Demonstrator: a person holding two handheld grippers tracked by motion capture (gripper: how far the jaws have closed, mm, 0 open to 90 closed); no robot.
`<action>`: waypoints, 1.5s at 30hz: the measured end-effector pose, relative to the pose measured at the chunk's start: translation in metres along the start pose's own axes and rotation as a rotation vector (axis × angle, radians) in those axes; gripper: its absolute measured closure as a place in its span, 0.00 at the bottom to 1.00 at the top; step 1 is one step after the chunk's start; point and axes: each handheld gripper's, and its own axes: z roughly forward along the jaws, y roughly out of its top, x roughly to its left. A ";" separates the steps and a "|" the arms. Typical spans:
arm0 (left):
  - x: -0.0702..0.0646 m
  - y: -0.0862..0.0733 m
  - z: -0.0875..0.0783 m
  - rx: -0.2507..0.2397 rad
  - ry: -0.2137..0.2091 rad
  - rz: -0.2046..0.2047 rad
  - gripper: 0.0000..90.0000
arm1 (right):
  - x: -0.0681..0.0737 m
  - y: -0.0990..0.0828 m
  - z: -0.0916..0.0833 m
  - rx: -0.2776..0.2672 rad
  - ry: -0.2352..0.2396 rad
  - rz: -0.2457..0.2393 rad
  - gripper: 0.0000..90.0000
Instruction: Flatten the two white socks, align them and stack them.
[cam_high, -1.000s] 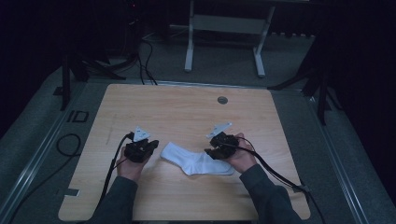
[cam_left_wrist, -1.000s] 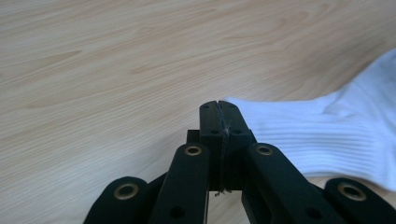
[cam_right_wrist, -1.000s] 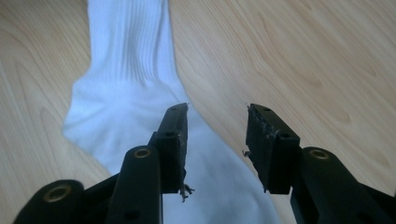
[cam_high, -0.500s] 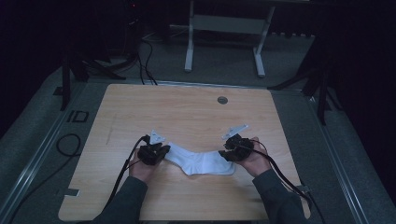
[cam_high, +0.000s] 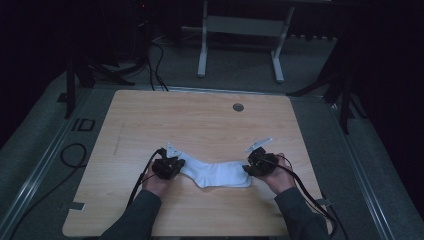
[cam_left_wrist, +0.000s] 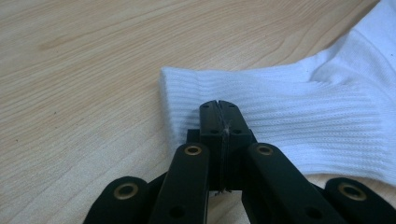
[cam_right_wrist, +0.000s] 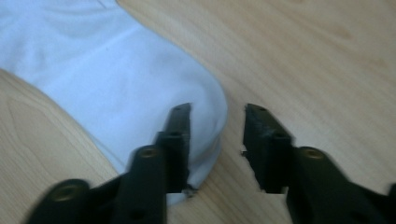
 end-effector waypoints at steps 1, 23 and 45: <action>0.000 0.000 0.000 0.000 0.000 0.000 1.00 | 0.000 -0.002 0.001 0.008 0.003 -0.002 0.88; -0.009 -0.006 -0.006 0.023 -0.019 -0.024 1.00 | -0.019 -0.028 -0.003 0.010 -0.019 0.043 0.98; 0.004 -0.004 -0.021 -0.024 0.003 -0.047 0.94 | -0.029 -0.016 -0.012 -0.116 -0.008 0.122 0.55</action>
